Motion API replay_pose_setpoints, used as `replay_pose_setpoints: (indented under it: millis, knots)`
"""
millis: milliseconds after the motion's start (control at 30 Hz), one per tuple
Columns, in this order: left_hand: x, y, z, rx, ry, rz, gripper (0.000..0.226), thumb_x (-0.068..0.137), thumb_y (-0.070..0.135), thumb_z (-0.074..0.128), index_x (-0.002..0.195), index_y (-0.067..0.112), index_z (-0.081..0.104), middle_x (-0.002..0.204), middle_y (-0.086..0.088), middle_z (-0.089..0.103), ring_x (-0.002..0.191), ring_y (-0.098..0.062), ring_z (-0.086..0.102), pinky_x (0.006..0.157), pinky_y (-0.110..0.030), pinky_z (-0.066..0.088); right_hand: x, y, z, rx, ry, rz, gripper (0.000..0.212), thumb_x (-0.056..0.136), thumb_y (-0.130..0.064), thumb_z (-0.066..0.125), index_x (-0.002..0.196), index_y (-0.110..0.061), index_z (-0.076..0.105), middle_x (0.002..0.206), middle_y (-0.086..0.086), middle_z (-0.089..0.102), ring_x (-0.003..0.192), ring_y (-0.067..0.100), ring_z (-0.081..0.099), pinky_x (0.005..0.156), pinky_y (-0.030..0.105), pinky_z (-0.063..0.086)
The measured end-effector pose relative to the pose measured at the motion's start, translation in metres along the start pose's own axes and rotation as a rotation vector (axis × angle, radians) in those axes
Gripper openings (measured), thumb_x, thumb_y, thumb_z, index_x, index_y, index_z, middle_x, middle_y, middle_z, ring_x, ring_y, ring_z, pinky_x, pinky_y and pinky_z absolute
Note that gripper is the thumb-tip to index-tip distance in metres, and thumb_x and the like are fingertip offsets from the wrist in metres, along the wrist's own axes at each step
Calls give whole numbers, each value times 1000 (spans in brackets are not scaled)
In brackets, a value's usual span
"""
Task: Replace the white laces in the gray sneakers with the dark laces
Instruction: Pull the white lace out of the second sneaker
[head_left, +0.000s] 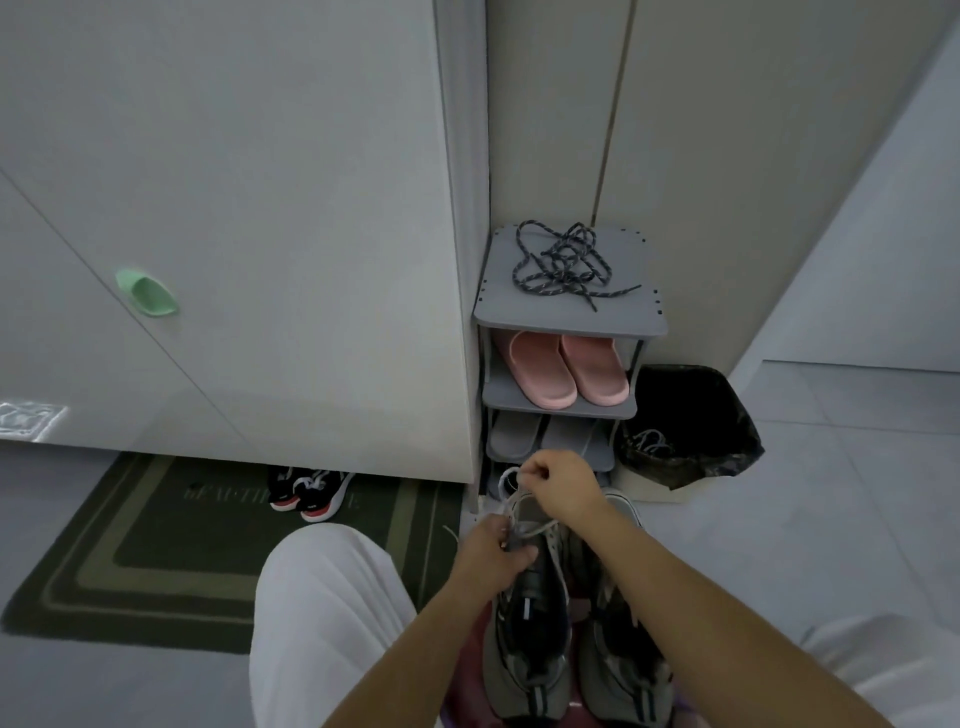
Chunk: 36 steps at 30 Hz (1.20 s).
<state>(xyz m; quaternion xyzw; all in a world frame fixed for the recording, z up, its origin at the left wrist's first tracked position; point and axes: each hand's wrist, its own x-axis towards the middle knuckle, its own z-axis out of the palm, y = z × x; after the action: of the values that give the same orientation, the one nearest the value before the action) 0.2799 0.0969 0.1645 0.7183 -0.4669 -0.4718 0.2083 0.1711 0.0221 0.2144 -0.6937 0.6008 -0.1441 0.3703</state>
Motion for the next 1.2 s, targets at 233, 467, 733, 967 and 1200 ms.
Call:
replay_pose_setpoints:
  millis: [233,467,733,967,1200]
  knots:
    - [0,1,-1,56,-54,31,25,87,28,63,107,14,58,107,-6,62,96,-20,60,83,-32,49,4,-35,-29,157,101,-65,8,89,-15,60,87,-9,65,81,0,57,78,13,51,72,23,37]
    - [5,9,-9,119,89,19,26,95,33,52,92,8,62,83,-8,62,79,-22,60,65,-24,38,3,-76,-56,347,164,-146,7,87,-13,65,89,-7,68,75,-4,59,73,13,55,77,27,48]
    - [20,26,-34,61,194,64,37,92,21,58,57,16,48,57,4,47,48,-5,40,48,-20,33,-13,-25,-31,113,64,14,15,87,-19,63,78,-7,67,71,3,59,68,14,52,65,23,38]
    - [28,47,-48,-122,173,132,16,94,13,54,91,7,69,82,-3,66,74,-13,62,71,-22,52,-55,18,33,-175,-281,166,42,79,-47,65,95,-8,65,91,7,69,84,21,66,73,31,54]
    - [32,66,-59,-196,219,159,17,95,10,53,96,5,69,80,-2,68,73,-15,64,68,-22,53,-63,20,39,-299,-265,150,31,88,-39,55,100,-11,56,103,6,59,103,24,59,81,33,48]
